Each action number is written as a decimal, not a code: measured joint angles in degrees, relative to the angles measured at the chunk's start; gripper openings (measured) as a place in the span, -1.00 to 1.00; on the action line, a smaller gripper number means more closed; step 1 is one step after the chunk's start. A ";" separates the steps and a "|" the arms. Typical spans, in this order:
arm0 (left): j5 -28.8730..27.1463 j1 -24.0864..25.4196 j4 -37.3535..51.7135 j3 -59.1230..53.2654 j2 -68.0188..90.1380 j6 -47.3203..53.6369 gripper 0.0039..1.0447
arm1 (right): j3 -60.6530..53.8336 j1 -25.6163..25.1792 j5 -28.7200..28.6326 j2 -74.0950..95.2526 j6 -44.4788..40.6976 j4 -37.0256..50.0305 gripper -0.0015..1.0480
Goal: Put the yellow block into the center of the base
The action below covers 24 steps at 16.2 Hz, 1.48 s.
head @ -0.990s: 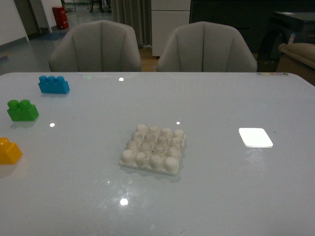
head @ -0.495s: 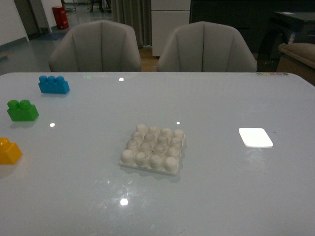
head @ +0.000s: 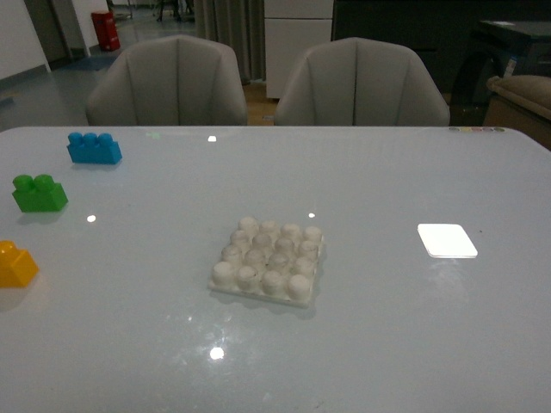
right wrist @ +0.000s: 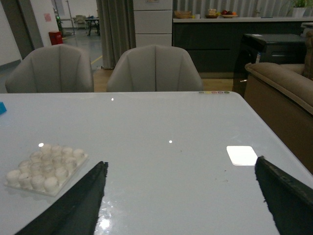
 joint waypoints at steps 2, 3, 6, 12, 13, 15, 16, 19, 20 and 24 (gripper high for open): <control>0.02 0.00 0.00 0.00 0.00 0.00 0.88 | 0.00 0.00 0.00 0.00 0.00 0.00 0.86; 0.02 0.00 0.00 0.00 0.00 0.00 0.88 | 0.00 0.00 0.00 0.00 0.00 0.00 0.87; 0.00 0.00 0.00 0.00 0.00 0.00 0.88 | 0.00 0.00 0.00 0.00 0.00 0.00 0.87; -2.45 0.59 -6.80 13.03 15.15 -7.37 0.88 | 0.00 0.00 0.00 0.00 0.00 0.00 0.87; -0.09 3.23 -1.53 14.91 21.05 -7.39 0.88 | 0.00 0.00 0.00 0.00 0.00 0.04 0.87; 2.78 6.45 9.33 16.57 35.65 -7.02 0.88 | 0.00 0.00 0.00 0.00 0.00 0.00 0.87; 4.68 7.32 15.85 19.39 44.78 -6.32 0.88 | 0.00 0.00 0.00 0.00 0.00 0.02 0.87; 9.42 9.66 26.73 31.12 69.05 -3.80 0.88 | 0.00 0.00 0.00 0.00 0.00 0.02 0.87; 10.16 11.28 28.89 34.25 76.59 -2.51 0.88 | 0.00 0.00 0.00 0.00 0.00 0.02 0.87; 13.94 17.33 32.33 43.85 97.61 1.70 0.88 | 0.00 0.00 0.00 0.00 0.00 0.00 0.87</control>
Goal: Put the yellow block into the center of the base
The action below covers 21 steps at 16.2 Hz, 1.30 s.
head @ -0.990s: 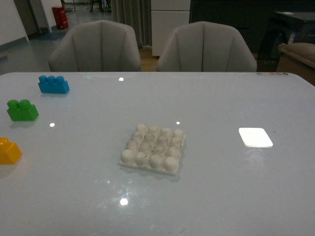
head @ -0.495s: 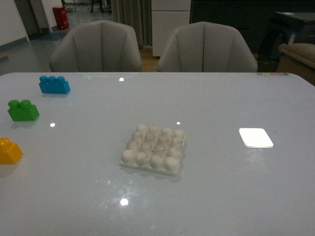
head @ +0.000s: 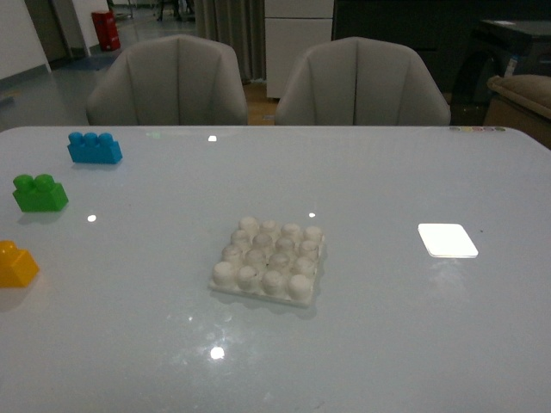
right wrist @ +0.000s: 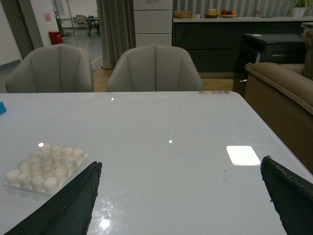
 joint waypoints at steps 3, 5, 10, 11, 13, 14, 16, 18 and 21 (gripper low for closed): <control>1.31 2.64 1.20 2.03 8.31 1.84 0.88 | 0.00 0.00 0.00 0.00 0.00 0.00 0.87; 2.56 3.96 0.48 3.96 11.37 2.25 0.88 | 0.00 0.00 0.00 0.00 0.00 0.02 0.87; 4.15 4.81 0.98 4.66 16.59 2.64 0.88 | 0.00 0.00 0.00 0.00 0.00 0.00 0.87; 4.55 4.81 1.57 4.66 17.00 2.51 0.88 | 0.00 0.00 0.00 0.00 0.00 0.00 0.87; 5.79 4.28 3.02 4.66 17.16 1.22 0.88 | 0.00 0.00 0.00 0.00 0.00 0.00 0.87; 5.88 4.00 3.43 4.66 17.40 0.96 0.88 | 0.00 0.00 0.00 0.00 0.00 0.00 0.87; 5.57 3.41 3.85 4.68 18.78 0.07 0.88 | 0.00 0.00 0.00 0.00 0.00 0.00 0.87; 5.46 2.84 4.61 4.68 19.58 -0.15 0.88 | 0.00 0.00 0.00 0.00 0.00 0.00 0.87; 5.14 1.86 6.43 4.66 20.09 -0.17 0.88 | 0.00 0.00 0.00 0.00 0.00 0.00 0.87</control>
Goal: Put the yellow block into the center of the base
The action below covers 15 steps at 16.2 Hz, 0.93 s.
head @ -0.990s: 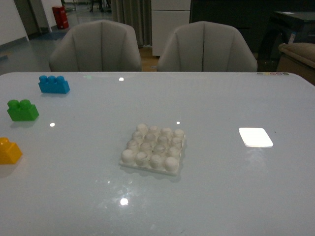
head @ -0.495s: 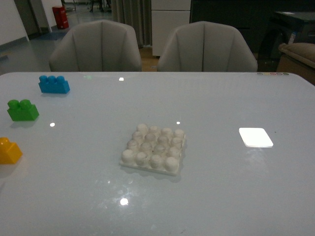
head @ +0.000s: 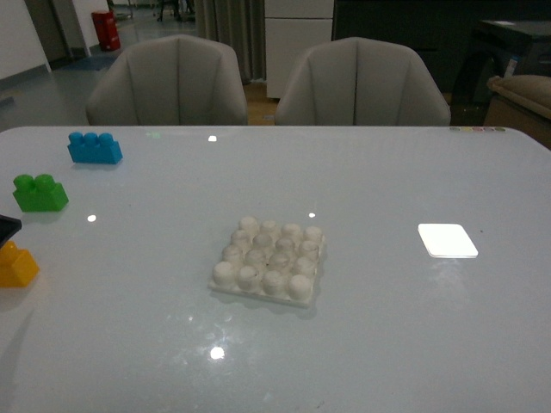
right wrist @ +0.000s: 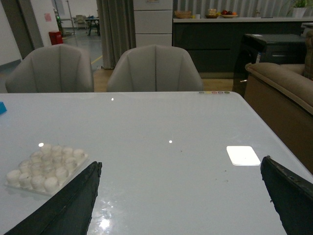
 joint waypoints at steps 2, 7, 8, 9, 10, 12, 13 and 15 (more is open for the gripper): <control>-0.61 -0.28 0.59 0.00 1.51 0.07 0.88 | 0.00 0.00 0.00 0.00 0.00 0.00 0.87; -1.16 -0.66 2.80 -0.24 3.17 0.24 0.88 | 0.00 0.00 0.00 0.00 0.00 0.00 0.87; -1.18 -0.85 2.89 -0.26 3.67 0.42 0.88 | 0.00 0.00 0.00 0.00 0.00 0.00 0.87; -1.22 -0.98 3.06 -0.26 4.46 0.48 0.88 | 0.00 0.00 0.00 0.00 0.00 0.00 0.87; -1.53 -0.98 3.10 -0.35 5.20 0.68 0.88 | 0.00 0.00 0.00 0.00 0.00 0.00 0.87; -2.08 -1.05 3.56 -0.35 5.81 1.16 0.88 | 0.00 0.00 0.00 0.00 0.00 0.00 0.87; -2.10 -1.05 3.58 -0.35 5.81 1.29 0.88 | 0.00 0.00 0.00 0.00 0.00 0.00 0.87; -2.14 -1.05 3.74 -0.35 5.81 1.36 0.88 | 0.00 0.00 0.00 0.00 0.00 0.02 0.87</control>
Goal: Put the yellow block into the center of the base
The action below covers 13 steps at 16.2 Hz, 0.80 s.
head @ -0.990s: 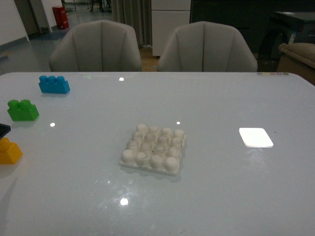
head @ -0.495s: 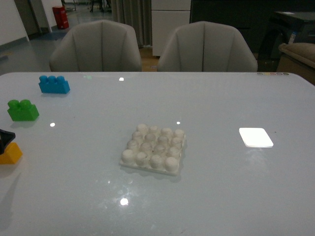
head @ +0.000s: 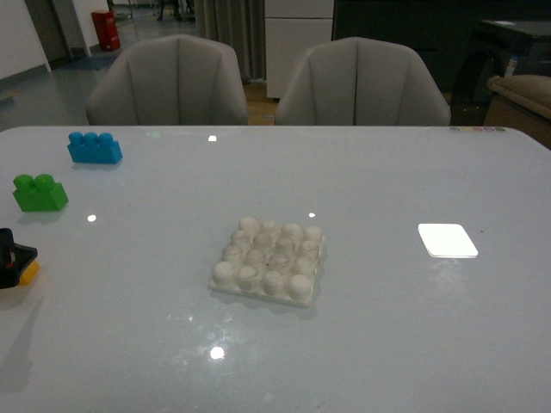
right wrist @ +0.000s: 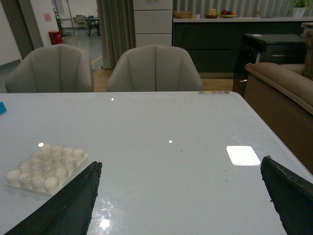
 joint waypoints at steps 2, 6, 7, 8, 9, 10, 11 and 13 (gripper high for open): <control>-0.11 -0.04 0.22 0.00 0.00 0.09 0.88 | 0.00 0.00 0.00 0.00 0.00 -0.02 0.87; -0.59 -0.28 1.14 0.00 0.00 0.15 0.26 | 0.00 0.00 0.00 0.00 0.00 -0.02 0.87; -0.92 -0.68 1.60 0.02 -0.26 0.33 0.09 | 0.00 0.00 0.00 0.00 0.00 -0.02 0.87; -0.87 -3.13 0.66 -2.49 -4.09 -0.17 0.09 | 0.00 0.00 0.00 0.00 0.00 -0.02 0.87; -1.01 -4.79 0.13 -3.08 -6.51 -0.59 0.09 | 0.00 0.00 0.00 0.00 0.00 0.00 0.87; -1.31 -6.88 0.09 -3.45 -9.03 -1.07 0.09 | 0.00 0.00 0.00 0.00 0.00 0.00 0.87; -2.29 -9.27 -0.20 -4.09 -11.69 -1.44 0.08 | 0.00 0.00 0.00 0.00 0.00 0.00 0.87; -5.33 -16.50 -2.01 -6.36 -16.63 -2.12 0.08 | 0.00 0.00 0.00 0.00 0.00 0.00 0.87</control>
